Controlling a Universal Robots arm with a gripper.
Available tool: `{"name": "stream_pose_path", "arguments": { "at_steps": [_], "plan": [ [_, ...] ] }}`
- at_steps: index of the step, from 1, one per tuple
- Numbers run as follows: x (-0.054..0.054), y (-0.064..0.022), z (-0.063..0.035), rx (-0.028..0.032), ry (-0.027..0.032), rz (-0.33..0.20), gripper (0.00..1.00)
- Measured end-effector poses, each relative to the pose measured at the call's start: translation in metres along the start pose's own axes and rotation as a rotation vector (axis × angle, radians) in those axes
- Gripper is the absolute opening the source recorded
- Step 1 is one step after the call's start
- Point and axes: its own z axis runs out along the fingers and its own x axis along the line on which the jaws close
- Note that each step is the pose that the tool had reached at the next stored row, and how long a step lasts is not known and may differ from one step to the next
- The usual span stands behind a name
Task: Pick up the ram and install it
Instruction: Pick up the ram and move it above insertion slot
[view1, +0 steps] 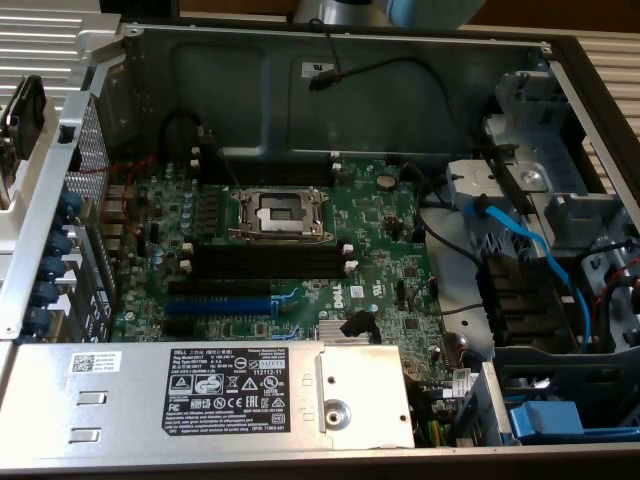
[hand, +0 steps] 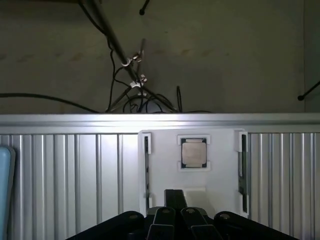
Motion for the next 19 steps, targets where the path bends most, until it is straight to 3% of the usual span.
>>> {"name": "stream_pose_path", "arguments": {
  "at_steps": [12,19],
  "plan": [
    [0.006,-0.0253,0.0162,-0.0009,0.0012,-0.014,0.1],
    [0.009,-0.0296,0.029,-0.001,0.0013,-0.021,0.1]
  ]
}}
